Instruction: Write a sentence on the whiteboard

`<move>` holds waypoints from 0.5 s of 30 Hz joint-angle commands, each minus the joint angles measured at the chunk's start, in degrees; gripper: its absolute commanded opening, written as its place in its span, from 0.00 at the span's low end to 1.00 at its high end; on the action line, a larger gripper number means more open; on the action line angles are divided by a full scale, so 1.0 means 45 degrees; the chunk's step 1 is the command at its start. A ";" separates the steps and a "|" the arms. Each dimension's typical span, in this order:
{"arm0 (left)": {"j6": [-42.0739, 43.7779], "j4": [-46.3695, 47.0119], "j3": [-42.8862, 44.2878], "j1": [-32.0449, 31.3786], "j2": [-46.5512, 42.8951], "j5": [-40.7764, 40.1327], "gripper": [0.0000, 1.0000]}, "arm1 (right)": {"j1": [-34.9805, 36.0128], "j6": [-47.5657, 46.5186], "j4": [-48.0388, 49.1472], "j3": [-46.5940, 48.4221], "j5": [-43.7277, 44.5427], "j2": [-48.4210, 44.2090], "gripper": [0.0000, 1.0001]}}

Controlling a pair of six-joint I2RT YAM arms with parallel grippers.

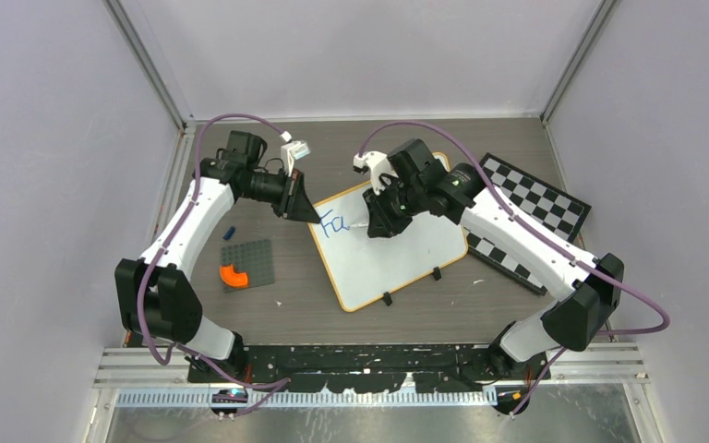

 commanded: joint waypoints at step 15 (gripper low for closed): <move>0.0561 -0.0808 0.0156 -0.0393 -0.0062 -0.0065 0.00 | -0.0902 -0.0053 0.0272 0.0754 -0.1171 -0.0460 0.00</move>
